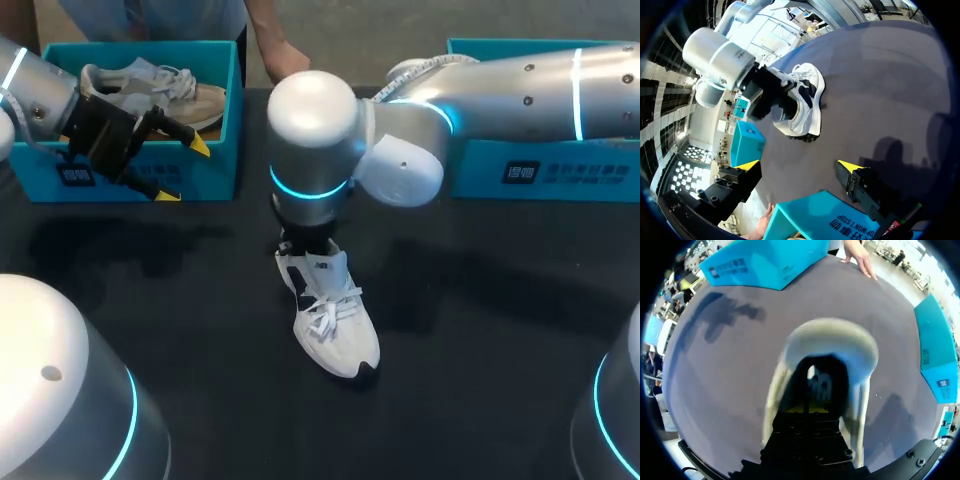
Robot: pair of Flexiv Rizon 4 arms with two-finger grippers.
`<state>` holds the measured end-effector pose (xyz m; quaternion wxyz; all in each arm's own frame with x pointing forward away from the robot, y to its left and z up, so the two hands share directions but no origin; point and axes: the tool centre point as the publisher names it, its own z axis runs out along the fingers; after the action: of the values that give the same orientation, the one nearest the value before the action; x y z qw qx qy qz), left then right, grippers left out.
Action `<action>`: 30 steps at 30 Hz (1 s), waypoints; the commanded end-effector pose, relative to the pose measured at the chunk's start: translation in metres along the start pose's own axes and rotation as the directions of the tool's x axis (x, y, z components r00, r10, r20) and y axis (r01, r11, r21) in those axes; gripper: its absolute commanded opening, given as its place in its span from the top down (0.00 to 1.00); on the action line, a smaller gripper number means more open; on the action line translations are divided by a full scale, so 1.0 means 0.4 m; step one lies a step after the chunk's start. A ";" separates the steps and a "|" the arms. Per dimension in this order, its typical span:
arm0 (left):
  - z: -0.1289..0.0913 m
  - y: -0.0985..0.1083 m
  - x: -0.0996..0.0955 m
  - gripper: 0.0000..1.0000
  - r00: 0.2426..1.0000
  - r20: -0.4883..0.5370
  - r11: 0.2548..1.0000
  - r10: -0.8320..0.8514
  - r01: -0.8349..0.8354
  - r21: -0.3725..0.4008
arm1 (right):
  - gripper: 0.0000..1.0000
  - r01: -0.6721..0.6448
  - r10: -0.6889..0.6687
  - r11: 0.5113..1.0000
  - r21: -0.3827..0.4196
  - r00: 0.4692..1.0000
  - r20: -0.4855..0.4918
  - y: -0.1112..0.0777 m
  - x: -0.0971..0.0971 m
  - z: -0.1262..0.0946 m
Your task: Take the shoe out of the shoebox, open the shoe tongue, remove and reinsert the insole, then place the shoe into the shoebox
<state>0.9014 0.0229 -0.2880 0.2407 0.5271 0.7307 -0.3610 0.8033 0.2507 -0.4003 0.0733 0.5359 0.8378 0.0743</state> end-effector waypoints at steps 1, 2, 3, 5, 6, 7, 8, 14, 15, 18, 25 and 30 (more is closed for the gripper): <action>-0.001 -0.003 -0.001 0.00 1.000 -0.003 1.000 0.000 0.000 -0.003 | 1.00 0.002 -0.002 1.000 -0.001 1.000 0.028 -0.009 0.005 -0.034; -0.001 -0.003 -0.001 0.00 1.000 -0.003 1.000 0.000 0.000 -0.003 | 1.00 0.002 -0.002 1.000 -0.001 1.000 0.028 -0.009 0.005 -0.034; -0.001 -0.003 -0.001 0.00 1.000 -0.003 1.000 0.000 0.000 -0.003 | 1.00 0.002 -0.002 1.000 -0.001 1.000 0.028 -0.009 0.005 -0.034; -0.001 -0.003 -0.001 0.00 1.000 -0.003 1.000 0.000 0.000 -0.003 | 1.00 0.001 -0.002 1.000 0.029 1.000 0.017 -0.018 -0.006 -0.017; -0.001 -0.003 -0.001 0.00 1.000 -0.003 1.000 0.000 0.000 -0.003 | 1.00 0.001 -0.002 1.000 0.029 1.000 0.017 -0.018 -0.006 -0.017; -0.001 -0.003 -0.001 0.00 1.000 -0.003 1.000 0.000 0.000 -0.003 | 1.00 -0.003 0.003 0.999 0.044 1.000 -0.017 -0.024 -0.015 0.016; -0.001 -0.003 -0.001 0.00 1.000 -0.003 1.000 0.000 0.000 -0.003 | 1.00 0.000 0.001 0.999 0.046 1.000 -0.024 -0.025 -0.015 0.024; -0.001 -0.003 -0.001 0.00 1.000 -0.003 1.000 0.000 0.000 -0.003 | 1.00 0.001 0.003 0.998 0.063 0.999 -0.054 -0.024 -0.013 0.071; -0.001 -0.003 -0.001 0.00 1.000 -0.003 1.000 0.000 0.000 -0.003 | 1.00 0.006 -0.001 0.997 0.074 0.998 -0.060 -0.022 -0.010 0.079; -0.001 -0.003 -0.001 0.00 1.000 -0.003 1.000 0.000 0.000 -0.003 | 1.00 0.007 -0.002 0.997 0.081 0.998 -0.069 -0.024 -0.004 0.084; -0.001 -0.003 -0.001 0.00 1.000 -0.003 1.000 0.000 0.000 -0.003 | 1.00 0.026 -0.023 0.997 0.076 0.999 -0.035 -0.013 0.005 0.000; -0.001 -0.003 -0.001 0.00 1.000 -0.003 1.000 0.000 0.000 -0.003 | 1.00 0.035 -0.032 0.996 0.085 0.999 -0.030 -0.011 0.011 -0.028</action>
<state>0.9014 0.0230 -0.2880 0.2408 0.5270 0.7308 -0.3610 0.7962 0.2492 -0.3982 0.0355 0.5228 0.8502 0.0504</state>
